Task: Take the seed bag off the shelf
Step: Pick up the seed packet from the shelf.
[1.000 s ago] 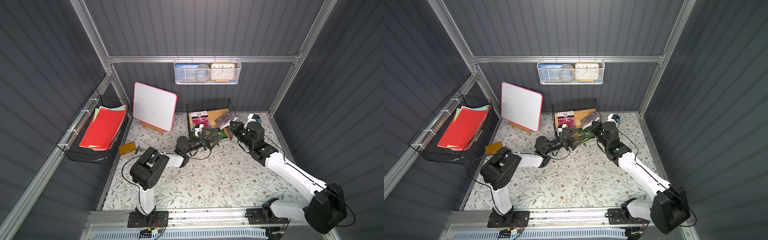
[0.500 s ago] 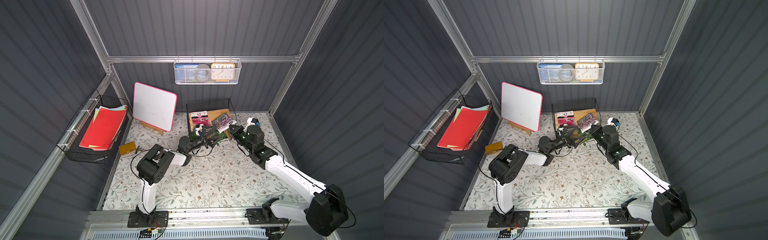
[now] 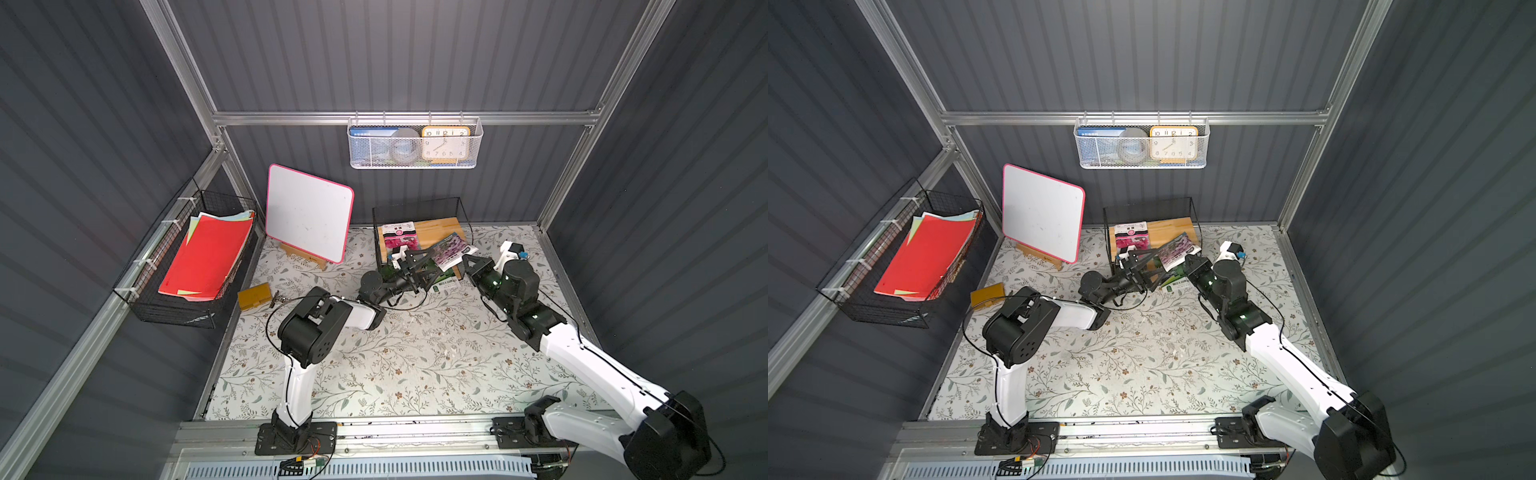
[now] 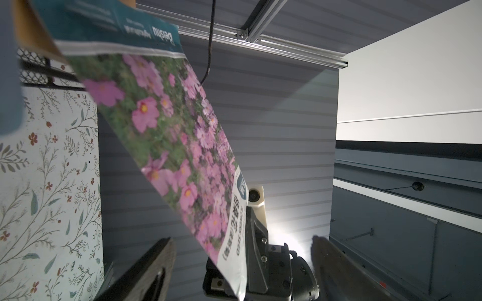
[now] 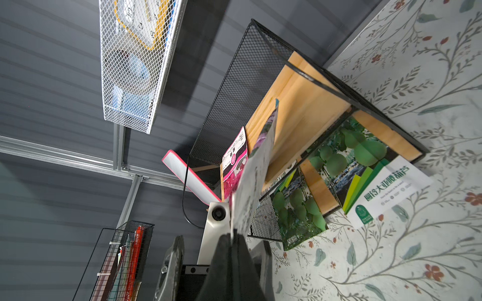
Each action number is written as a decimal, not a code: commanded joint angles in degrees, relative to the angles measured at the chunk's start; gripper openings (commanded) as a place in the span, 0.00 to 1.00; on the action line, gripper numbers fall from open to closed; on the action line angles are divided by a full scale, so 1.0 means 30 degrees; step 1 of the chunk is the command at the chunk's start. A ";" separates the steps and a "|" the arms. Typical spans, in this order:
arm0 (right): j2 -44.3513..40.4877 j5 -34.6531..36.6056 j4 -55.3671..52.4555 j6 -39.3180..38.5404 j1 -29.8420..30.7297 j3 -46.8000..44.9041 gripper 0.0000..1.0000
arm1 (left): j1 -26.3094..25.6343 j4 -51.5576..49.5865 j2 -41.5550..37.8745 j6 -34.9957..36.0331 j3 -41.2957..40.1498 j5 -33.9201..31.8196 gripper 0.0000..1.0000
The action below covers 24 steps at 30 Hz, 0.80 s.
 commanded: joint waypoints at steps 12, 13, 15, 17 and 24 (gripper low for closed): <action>-0.0313 0.0038 0.0123 0.0061 -0.0049 -0.0818 0.00 | -0.0099 0.0181 0.1127 -0.0044 0.1337 -0.0348 0.67; -0.0386 0.0050 0.0055 0.0034 -0.0048 -0.0892 0.00 | -0.0120 0.0181 0.1142 -0.0040 0.1370 -0.0366 0.65; -0.0518 0.0222 -0.0130 0.0016 -0.0048 -0.0942 0.00 | -0.0130 0.0186 0.1194 -0.0044 0.1425 -0.0399 0.59; -0.0620 0.0310 -0.0228 -0.0057 -0.0052 -0.0958 0.00 | -0.0182 0.0183 0.1273 -0.0072 0.1426 -0.0412 0.53; -0.0908 0.0476 -0.0507 -0.0204 -0.0049 -0.0942 0.00 | -0.0264 0.0301 0.1618 -0.0219 0.1692 -0.0420 0.45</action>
